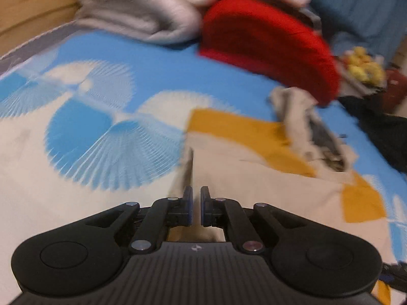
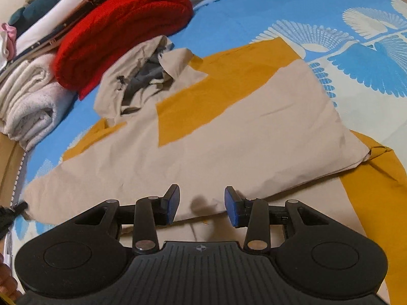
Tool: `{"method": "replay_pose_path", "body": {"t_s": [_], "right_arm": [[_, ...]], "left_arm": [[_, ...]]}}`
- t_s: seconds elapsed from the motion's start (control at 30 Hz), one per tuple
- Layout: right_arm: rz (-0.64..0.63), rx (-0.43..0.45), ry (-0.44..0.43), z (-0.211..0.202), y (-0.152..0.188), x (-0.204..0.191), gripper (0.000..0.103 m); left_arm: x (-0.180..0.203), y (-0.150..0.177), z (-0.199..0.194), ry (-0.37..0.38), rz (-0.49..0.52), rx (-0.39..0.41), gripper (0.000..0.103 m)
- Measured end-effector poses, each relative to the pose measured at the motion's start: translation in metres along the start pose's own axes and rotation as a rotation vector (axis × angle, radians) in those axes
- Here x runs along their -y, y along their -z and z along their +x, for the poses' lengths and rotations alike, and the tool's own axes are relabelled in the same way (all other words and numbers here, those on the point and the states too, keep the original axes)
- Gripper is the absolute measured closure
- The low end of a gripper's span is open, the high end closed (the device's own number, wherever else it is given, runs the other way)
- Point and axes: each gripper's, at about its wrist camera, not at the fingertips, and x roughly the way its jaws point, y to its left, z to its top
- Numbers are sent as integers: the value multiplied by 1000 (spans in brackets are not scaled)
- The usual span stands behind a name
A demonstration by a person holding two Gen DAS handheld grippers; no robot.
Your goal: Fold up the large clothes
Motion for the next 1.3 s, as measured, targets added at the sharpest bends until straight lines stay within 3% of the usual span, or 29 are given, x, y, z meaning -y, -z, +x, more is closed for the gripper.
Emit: {"method": "replay_pose_path", "body": {"t_s": [0.13,0.23,0.33,0.47,0.53,0.67,0.77,1.03,1.2,1.3], "right_arm": [[43,-29,38,10,-1,9,61],[66,-45,55,12,-2,13,61],[42,0,61,7,-3,10,61],[-18,55,44,1,-8,4,61],[8,35,32,8,-11,13,62],[88,-50,121,24,-11,35,63],[91,-23,122,12,-15,33,62],[-94,267,6,-77,-28,-7,62],[-152,378,-85,-131,-24,-6,62],[-156,423,-113,-155,-17,4,62]], "left_arm": [[4,-1,-6,51,34,31,96],[1,5,18,87,-6,-74,94],[-7,16,44,3,-58,-189,94],[-3,8,32,-15,-38,-144,94],[5,8,28,-4,9,-113,87],[-1,13,41,-26,-33,-228,83],[12,1,23,-41,26,-168,76],[42,-19,-71,8,200,70,73],[33,10,-145,-19,302,245,72],[18,40,-196,-76,272,277,72]]}}
